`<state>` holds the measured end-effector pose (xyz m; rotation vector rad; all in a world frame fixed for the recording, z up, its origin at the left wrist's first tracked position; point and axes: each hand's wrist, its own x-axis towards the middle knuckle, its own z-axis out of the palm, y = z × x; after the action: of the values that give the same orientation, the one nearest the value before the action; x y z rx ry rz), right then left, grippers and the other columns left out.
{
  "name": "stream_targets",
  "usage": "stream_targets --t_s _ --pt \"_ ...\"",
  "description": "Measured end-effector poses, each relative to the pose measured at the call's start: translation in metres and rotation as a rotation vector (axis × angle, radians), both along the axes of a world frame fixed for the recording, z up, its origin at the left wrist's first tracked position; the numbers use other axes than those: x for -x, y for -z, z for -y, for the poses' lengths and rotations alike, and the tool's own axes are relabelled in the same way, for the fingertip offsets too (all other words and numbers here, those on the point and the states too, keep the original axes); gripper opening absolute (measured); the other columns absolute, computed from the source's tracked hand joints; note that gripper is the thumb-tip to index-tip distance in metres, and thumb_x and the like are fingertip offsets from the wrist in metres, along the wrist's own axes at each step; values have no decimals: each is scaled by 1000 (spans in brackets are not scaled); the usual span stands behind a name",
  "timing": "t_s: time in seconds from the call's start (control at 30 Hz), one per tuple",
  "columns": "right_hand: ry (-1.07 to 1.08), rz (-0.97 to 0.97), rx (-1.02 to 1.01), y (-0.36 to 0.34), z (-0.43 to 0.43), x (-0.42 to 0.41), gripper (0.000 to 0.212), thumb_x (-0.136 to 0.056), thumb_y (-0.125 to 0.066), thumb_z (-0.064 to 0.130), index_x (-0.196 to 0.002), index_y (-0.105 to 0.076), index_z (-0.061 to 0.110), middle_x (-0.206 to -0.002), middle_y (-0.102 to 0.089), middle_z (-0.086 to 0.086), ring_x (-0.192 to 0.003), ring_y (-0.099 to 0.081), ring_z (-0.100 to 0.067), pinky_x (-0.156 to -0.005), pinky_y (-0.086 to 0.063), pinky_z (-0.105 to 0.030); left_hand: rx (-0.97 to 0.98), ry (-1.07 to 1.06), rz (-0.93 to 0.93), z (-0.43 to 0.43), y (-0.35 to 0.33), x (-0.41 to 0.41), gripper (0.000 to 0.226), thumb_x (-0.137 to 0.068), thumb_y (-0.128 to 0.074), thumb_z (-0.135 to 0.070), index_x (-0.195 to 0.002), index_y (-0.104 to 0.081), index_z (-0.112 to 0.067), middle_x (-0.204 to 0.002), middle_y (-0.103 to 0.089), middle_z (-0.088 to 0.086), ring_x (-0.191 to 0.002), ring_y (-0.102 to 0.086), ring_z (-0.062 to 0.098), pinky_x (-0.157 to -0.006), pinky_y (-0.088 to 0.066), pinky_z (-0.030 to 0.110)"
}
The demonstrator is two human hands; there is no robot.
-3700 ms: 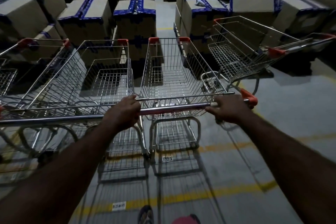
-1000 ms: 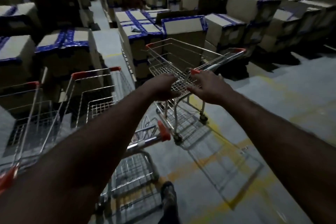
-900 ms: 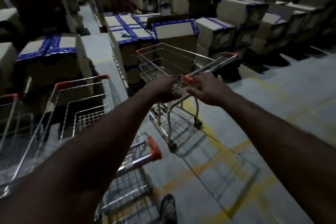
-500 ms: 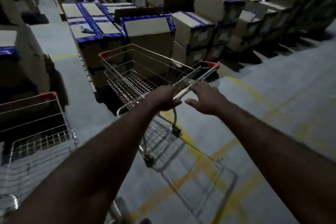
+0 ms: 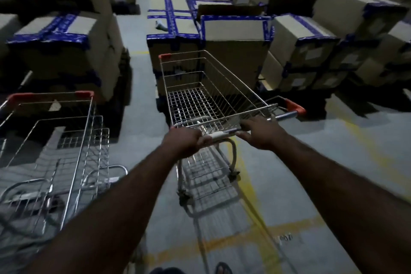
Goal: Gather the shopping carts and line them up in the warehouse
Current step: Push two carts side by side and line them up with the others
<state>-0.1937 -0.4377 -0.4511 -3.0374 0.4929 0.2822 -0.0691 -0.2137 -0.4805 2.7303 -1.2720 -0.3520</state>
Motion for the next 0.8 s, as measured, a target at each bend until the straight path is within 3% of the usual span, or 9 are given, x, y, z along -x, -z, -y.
stream_targets --t_s 0.1,0.17,0.27,0.33,0.43,0.6,0.7,0.73,0.8 --pt "-120 28 -92 3 2 -16 42 -96 -38 64 -109 -63 32 -110 -67 2 -105 -61 -21 -109 -30 -57 -20 -169 -1 -21 5 -22 75 -93 -14 -73 -92 -67 -21 -87 -65 9 -87 -61 28 -90 -50 44" --pt "-192 17 -118 16 0 -21 40 -94 -42 64 -106 -63 32 -100 -68 1 -97 -63 -23 -95 -44 -46 -62 -228 7 -48 12 -31 72 -96 -11 -68 -104 -68 -25 -105 -69 13 -101 -61 29 -103 -42 48" --pt "-236 28 -103 35 -6 -19 42 -91 -43 68 -97 -60 30 -84 -58 2 -90 -64 -26 -74 -44 -35 -128 -257 12 -84 13 -42 71 -98 -1 -59 -130 -59 -34 -126 -66 3 -124 -55 20 -118 -15 51" --pt "-265 54 -49 37 -14 -23 48 -91 -41 71 -98 -60 28 -86 -61 -1 -90 -64 -27 -68 -42 -33 -92 -271 82 -94 6 -43 69 -96 -5 -57 -123 -63 -31 -121 -68 2 -119 -57 19 -119 -14 47" --pt "-303 31 -7 36 -28 -34 56 -86 -37 79 -90 -57 27 -88 -65 -3 -87 -63 -26 -66 -40 -32 -67 -290 156 -111 6 -36 78 -84 -11 -70 -109 -69 -23 -112 -69 4 -117 -56 22 -116 -20 42" --pt "-289 22 -58 33 -34 -47 86 -77 -13 90 -93 -68 26 -88 -65 -1 -89 -63 -25 -70 -43 -33 92 -398 -4 -128 -4 -17 66 -87 -35 -71 -122 -67 -25 -109 -63 -2 -122 -45 16 -114 -17 41" --pt "-221 30 -95 41 -31 -35 103 -73 3 92 -89 -72 24 -86 -67 -4 -85 -64 -24 -72 -44 -33 193 -456 -189 -135 -10 1 65 -76 -52 -73 -120 -68 -29 -105 -62 -4 -111 -56 21 -99 -47 44" --pt "-192 10 -112 46 -33 -27 104 -72 6 91 -87 -72 23 -83 -66 -4 -83 -64 -23 -74 -46 -34 160 -436 -179 -142 -10 7 65 -74 -52 -74 -120 -68 -30 -110 -63 0 -110 -59 23 -95 -50 45" --pt "-130 7 -114 51 -41 -16 101 -78 3 88 -88 -72 22 -85 -65 -3 -84 -63 -24 -81 -49 -37 40 -341 -10 -163 -5 12 55 -83 -58 -65 -127 -63 -32 -140 -54 3 -137 -41 29 -112 -35 53"
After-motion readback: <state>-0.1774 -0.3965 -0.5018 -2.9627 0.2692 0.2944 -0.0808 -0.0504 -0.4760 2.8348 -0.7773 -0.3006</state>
